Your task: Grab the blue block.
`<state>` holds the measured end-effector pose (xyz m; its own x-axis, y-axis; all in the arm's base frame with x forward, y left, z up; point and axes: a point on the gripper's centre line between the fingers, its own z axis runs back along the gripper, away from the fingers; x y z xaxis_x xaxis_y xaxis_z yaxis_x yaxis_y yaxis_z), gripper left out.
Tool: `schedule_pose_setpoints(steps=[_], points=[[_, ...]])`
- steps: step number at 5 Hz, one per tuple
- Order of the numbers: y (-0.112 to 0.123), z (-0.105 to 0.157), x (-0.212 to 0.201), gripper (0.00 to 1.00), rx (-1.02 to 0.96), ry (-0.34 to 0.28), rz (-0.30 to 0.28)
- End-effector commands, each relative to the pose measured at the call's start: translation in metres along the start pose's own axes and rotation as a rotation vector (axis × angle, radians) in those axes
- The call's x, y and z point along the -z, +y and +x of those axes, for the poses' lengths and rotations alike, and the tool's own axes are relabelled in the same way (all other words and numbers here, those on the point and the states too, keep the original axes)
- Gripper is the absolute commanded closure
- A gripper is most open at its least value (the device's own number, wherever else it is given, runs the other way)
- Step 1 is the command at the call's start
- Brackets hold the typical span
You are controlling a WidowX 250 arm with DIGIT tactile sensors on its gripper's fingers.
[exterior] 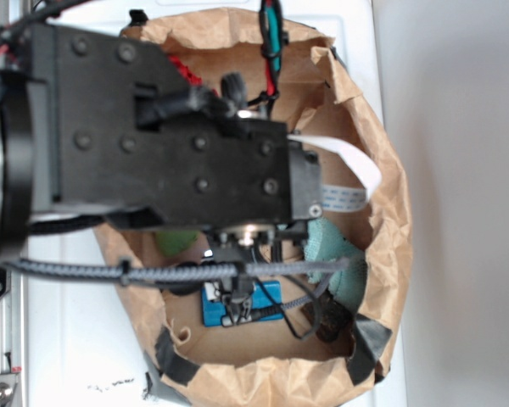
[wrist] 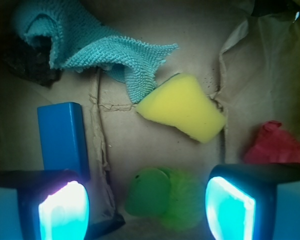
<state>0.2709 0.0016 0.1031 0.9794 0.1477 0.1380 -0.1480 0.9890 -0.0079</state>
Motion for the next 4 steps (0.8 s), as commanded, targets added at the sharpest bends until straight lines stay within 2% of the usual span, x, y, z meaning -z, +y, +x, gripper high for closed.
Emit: schedule_pose_setpoints(steps=[1,2,3,4], points=[[-0.019,0.003,0.018,0.0,-0.063,-0.04,-0.033],[-0.033,0.001,0.02,0.0,-0.057,-0.047,-0.06],[-0.047,-0.004,0.021,0.0,-0.024,-0.027,-0.094],[-0.059,-0.006,0.029,0.0,-0.014,-0.04,-0.076]])
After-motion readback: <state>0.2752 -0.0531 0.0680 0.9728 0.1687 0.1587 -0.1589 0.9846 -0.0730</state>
